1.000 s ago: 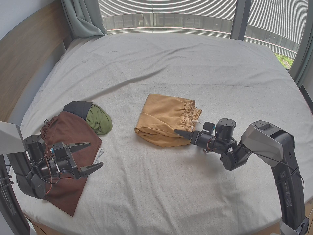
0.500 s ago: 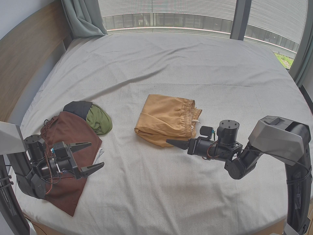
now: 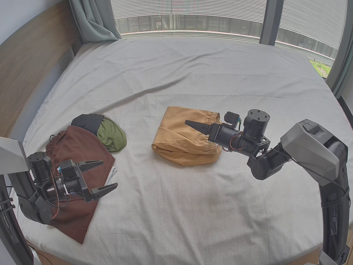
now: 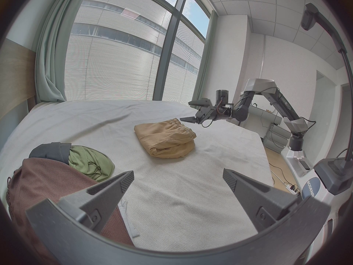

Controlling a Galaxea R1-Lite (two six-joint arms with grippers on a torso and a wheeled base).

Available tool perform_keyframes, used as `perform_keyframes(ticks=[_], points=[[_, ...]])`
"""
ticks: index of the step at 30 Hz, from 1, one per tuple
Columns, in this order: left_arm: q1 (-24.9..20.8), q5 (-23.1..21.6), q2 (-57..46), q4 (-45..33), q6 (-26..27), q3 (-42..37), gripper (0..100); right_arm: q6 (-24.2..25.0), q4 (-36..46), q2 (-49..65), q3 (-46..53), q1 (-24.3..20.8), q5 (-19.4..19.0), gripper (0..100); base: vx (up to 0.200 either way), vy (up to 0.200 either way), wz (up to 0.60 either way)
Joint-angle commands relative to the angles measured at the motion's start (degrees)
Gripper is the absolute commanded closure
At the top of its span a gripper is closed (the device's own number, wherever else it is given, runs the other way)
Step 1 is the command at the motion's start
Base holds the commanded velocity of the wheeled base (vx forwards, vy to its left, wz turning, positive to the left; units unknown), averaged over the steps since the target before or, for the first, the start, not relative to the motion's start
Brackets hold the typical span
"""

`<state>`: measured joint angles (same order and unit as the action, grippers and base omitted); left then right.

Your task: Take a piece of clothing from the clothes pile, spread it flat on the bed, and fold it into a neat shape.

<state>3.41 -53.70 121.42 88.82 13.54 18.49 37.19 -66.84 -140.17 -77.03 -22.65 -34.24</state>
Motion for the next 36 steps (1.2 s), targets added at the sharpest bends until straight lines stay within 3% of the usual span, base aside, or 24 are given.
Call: perform_keyframes(ticks=[1,15,22,30,36], points=[[0.1,0.0,0.05,0.04,-0.01,0.05,0,0.34,1.63,-8.81,-7.25,2.44,0.23,0,0.0,0.0,0.0],[-0.25,0.0,-0.22,0.04,-0.27,-0.48,0,-1.07,0.92,-10.92,-6.82,4.46,0.49,0,0.0,0.0,0.0],[-5.52,0.0,-6.02,0.04,-1.15,-4.25,0,-1.86,-1.01,5.78,5.67,3.93,0.58,0,0.0,0.0,0.0],[-12.38,0.0,-11.56,0.04,-2.47,-6.54,0,-9.95,-0.4,24.85,22.72,5.6,0.58,0,0.0,0.0,0.0],[-20.2,0.26,-20.61,0.04,-4.32,-11.9,0,-17.42,1.27,44.81,39.59,9.38,0.67,0,0.0,0.0,0.0]])
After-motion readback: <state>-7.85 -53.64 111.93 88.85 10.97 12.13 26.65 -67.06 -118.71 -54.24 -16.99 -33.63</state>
